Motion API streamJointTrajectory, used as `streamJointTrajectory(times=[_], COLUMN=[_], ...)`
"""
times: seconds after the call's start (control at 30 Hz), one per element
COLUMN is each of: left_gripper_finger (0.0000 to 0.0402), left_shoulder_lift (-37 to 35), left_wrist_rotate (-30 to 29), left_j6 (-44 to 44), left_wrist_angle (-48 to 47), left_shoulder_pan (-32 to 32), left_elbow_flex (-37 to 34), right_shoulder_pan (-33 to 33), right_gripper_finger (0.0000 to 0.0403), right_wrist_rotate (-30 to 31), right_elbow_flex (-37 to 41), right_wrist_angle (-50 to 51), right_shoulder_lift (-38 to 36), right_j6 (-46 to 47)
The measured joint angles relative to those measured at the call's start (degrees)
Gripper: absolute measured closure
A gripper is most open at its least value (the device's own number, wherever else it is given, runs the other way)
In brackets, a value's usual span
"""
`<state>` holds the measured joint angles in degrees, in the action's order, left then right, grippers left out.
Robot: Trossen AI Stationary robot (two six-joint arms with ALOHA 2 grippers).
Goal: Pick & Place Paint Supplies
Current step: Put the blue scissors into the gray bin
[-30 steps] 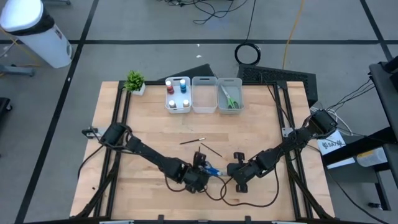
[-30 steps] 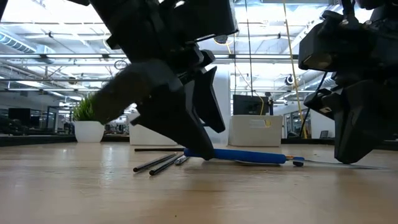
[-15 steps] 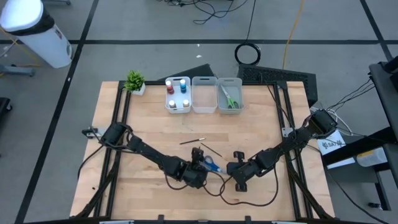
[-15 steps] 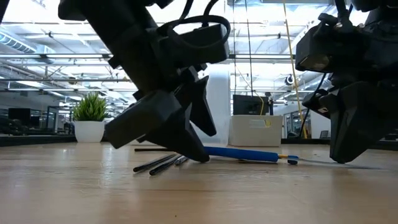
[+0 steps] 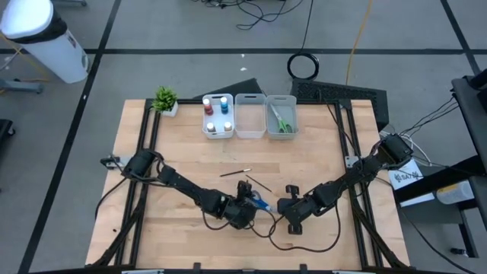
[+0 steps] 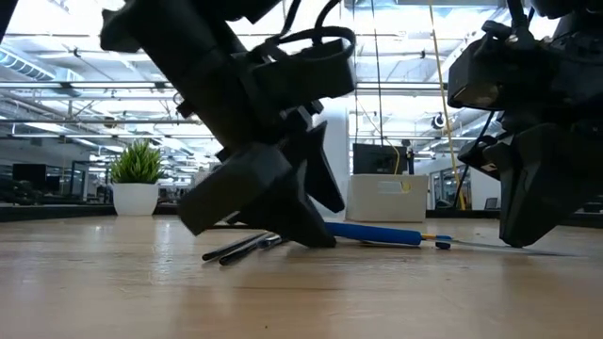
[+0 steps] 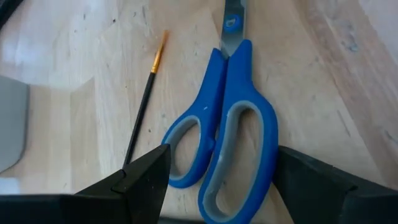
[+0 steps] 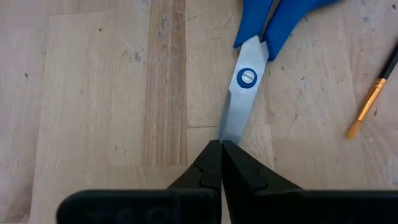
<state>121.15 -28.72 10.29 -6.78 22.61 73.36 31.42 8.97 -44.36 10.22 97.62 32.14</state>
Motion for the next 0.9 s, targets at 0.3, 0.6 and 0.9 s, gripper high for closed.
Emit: streamJointTrajectory(times=[0.3, 0.6, 0.9], left_gripper_finger=[0.0134, 0.0271, 0.0281], left_shoulder_lift=[1.37, 1.39, 1.39], left_wrist_rotate=[3.67, 14.41, 14.92], left_j6=[-0.40, -4.73, -4.17], left_wrist_angle=[1.31, -0.74, -1.54], left_shoulder_pan=[-1.23, -3.41, -3.53], left_elbow_flex=[0.09, 0.08, 0.07], right_shoulder_pan=[0.00, 0.03, 0.02], right_gripper_finger=[0.0403, 0.0403, 0.0403], right_wrist_rotate=[-0.04, -0.07, -0.19], right_elbow_flex=[0.00, 0.00, 0.00], right_wrist_angle=[-0.59, -0.55, -1.07], right_shoulder_lift=[-0.02, -0.06, -0.07], right_j6=[-0.22, -0.19, -0.22])
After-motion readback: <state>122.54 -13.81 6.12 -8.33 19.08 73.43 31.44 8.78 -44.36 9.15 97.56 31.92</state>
